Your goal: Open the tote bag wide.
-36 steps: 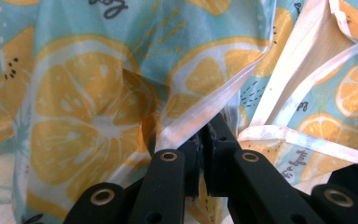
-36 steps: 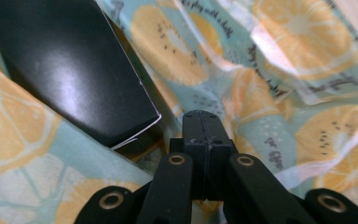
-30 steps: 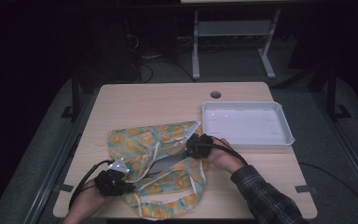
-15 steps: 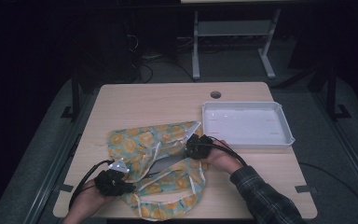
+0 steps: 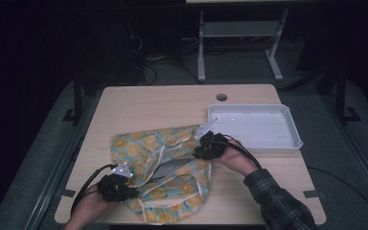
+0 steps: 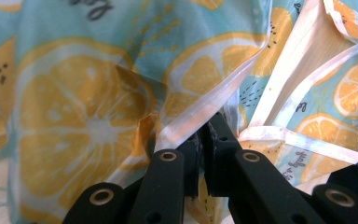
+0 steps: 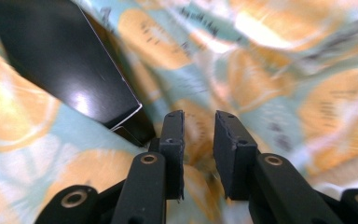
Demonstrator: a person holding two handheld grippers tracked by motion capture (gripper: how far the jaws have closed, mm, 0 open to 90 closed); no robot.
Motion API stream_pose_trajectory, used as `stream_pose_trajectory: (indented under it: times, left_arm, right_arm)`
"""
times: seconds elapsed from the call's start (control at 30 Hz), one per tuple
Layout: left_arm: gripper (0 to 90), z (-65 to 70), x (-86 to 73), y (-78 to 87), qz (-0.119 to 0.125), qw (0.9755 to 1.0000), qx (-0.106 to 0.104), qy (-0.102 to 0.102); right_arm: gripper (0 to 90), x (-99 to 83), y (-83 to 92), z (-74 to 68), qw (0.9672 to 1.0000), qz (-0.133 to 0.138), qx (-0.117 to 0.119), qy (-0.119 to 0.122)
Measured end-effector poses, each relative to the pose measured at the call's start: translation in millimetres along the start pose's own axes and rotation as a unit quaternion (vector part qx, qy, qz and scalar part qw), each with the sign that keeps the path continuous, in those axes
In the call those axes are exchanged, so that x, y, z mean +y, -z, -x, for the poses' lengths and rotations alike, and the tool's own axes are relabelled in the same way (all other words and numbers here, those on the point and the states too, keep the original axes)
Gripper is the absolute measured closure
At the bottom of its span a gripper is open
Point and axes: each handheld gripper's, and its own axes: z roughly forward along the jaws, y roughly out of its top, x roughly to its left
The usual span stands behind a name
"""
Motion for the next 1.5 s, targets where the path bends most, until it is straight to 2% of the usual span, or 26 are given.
stream_pose_trajectory:
  times: [0.03, 0.1, 0.13, 0.17, 0.2, 0.27, 0.33, 0.6, 0.83, 0.93, 1.03, 1.2, 1.27, 1.5]
  left_arm:
    - [85.1, 0.0, 0.1, 0.0, -0.001, 1.0, 0.0, 0.0]
    - [85.1, -0.1, 0.2, 0.1, -0.002, 1.0, 0.001, -0.001]
    - [85.1, 0.0, 0.2, 0.1, -0.001, 1.0, 0.001, -0.001]
    - [85.1, 0.0, 0.2, 0.1, -0.001, 1.0, 0.001, -0.001]
    - [85.1, 0.0, 0.2, 0.2, -0.001, 1.0, 0.001, -0.001]
    - [85.1, -0.3, 0.2, 0.1, -0.001, 1.0, 0.001, -0.001]
    - [85.1, -0.5, 0.2, 0.1, -0.001, 1.0, 0.001, -0.002]
    - [85.1, -0.6, 0.1, 0.1, 0.0, 1.0, 0.001, -0.003]
    - [85.0, -0.6, 0.2, 0.2, -0.001, 1.0, 0.001, -0.003]
    - [85.0, -0.7, 0.1, 0.1, 0.0, 1.0, 0.001, -0.002]
    - [85.0, -0.6, 0.1, 0.2, 0.0, 1.0, 0.0, -0.003]
    - [85.0, -0.5, 0.1, 0.0, 0.001, 1.0, 0.001, -0.002]
    - [85.0, -0.4, 0.1, 0.0, 0.001, 1.0, 0.001, -0.001]
    - [84.8, -0.2, 0.0, 0.0, 0.001, 1.0, 0.001, -0.001]
  right_arm:
    - [71.5, 1.1, 6.9, -0.8, 1.0, 0.003, -0.003, -0.008]
    - [70.5, 2.2, 15.7, -0.3, 0.9999, 0.015, -0.005, -0.005]
    - [69.5, 2.8, 20.2, 0.3, 0.9997, 0.023, 0.0, -0.003]
    - [68.7, 4.0, 25.2, -1.6, 0.9995, 0.027, 0.007, -0.016]
    - [67.9, 4.3, 29.0, -1.1, 0.9994, 0.034, 0.011, -0.007]
    - [65.4, 5.8, 35.6, -4.1, 0.9986, 0.042, 0.028, -0.012]
    - [63.5, 7.1, 38.4, -6.8, 0.9979, 0.051, 0.04, 0.001]
    - [59.4, 17.6, 27.0, -27.0, 0.9945, 0.042, 0.085, 0.045]
    - [57.5, 23.8, 14.5, -36.8, 0.9914, 0.035, 0.106, 0.067]
    - [58.1, 25.2, 9.1, -41.8, 0.9902, 0.021, 0.109, 0.084]
    - [65.4, 25.4, 4.9, -45.6, 0.9898, 0.012, 0.104, 0.096]
    - [86.2, 24.9, 6.2, -46.6, 0.9882, 0.012, 0.106, 0.11]
    - [88.9, 24.6, 7.0, -46.9, 0.9879, 0.011, 0.108, 0.111]
    - [89.3, 19.4, 11.9, -50.3, 0.9872, 0.012, 0.11, 0.115]
